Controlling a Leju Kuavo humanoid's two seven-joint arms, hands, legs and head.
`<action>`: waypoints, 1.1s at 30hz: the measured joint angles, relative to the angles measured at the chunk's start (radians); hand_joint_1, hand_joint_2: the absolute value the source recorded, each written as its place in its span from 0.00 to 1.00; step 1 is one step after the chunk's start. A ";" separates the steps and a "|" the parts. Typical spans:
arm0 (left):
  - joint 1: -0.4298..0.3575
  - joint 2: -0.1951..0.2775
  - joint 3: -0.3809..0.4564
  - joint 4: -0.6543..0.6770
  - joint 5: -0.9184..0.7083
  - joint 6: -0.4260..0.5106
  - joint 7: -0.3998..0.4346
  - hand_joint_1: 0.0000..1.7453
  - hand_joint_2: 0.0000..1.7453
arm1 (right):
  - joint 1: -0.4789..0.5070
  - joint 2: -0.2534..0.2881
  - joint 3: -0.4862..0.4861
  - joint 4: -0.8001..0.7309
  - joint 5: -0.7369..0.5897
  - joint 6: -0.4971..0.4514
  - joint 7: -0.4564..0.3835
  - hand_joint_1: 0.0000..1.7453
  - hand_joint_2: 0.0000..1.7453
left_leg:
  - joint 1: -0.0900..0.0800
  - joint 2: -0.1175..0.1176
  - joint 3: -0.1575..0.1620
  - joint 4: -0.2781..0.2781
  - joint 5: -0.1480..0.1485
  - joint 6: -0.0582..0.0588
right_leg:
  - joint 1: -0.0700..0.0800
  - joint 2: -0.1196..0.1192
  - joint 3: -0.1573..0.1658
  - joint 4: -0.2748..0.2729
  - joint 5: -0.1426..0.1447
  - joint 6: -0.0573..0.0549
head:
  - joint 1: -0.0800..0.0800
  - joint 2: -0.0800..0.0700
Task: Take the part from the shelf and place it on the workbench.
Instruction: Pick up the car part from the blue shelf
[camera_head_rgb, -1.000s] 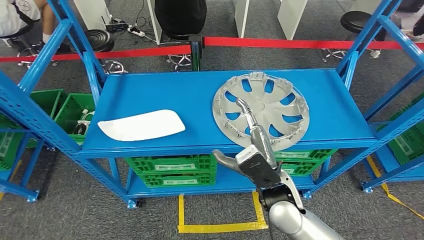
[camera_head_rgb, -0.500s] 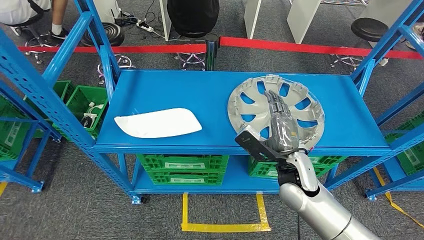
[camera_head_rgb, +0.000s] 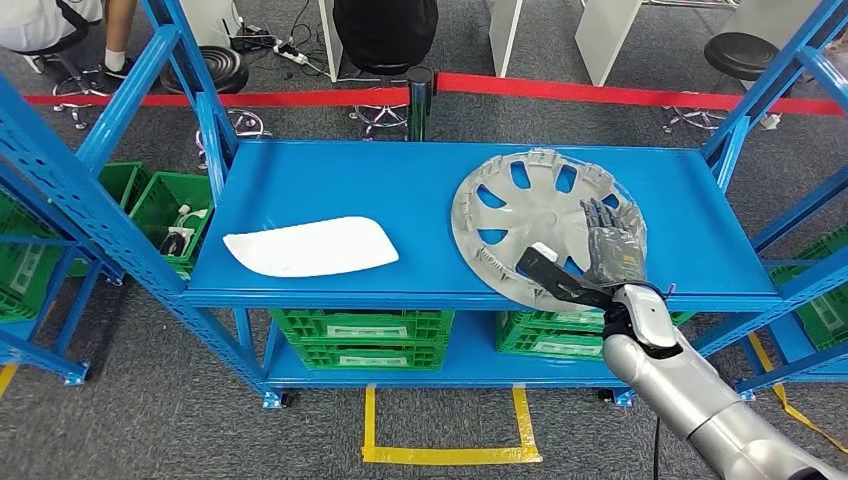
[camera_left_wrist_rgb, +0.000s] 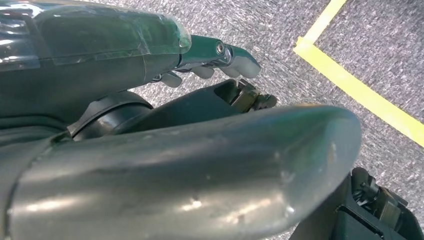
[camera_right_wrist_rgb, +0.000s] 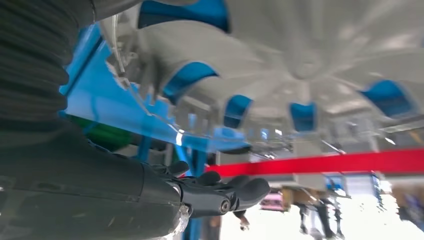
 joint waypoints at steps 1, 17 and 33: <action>0.000 0.000 0.000 0.000 -0.001 0.000 -0.001 0.00 0.00 | 0.000 -0.004 -0.002 0.012 -0.007 0.000 -0.002 0.00 1.00 | 0.000 0.000 0.000 0.000 0.000 0.000 | 0.000 0.000 0.000 0.000 0.000 0.000 | 0.000 0.000; 0.000 0.003 0.000 0.000 -0.003 0.023 0.003 0.00 0.00 | 0.011 -0.017 -0.011 0.101 -0.135 -0.002 -0.087 0.00 1.00 | 0.000 0.003 0.001 0.000 0.000 0.000 | 0.000 -0.001 0.001 0.000 -0.001 0.000 | 0.000 0.000; 0.000 0.003 0.000 0.000 -0.003 0.026 0.002 0.00 0.00 | 0.018 -0.016 -0.027 0.127 -0.191 0.010 -0.109 0.00 1.00 | 0.000 0.005 0.002 0.000 0.000 0.000 | 0.000 0.000 0.002 0.000 -0.001 0.000 | 0.000 0.000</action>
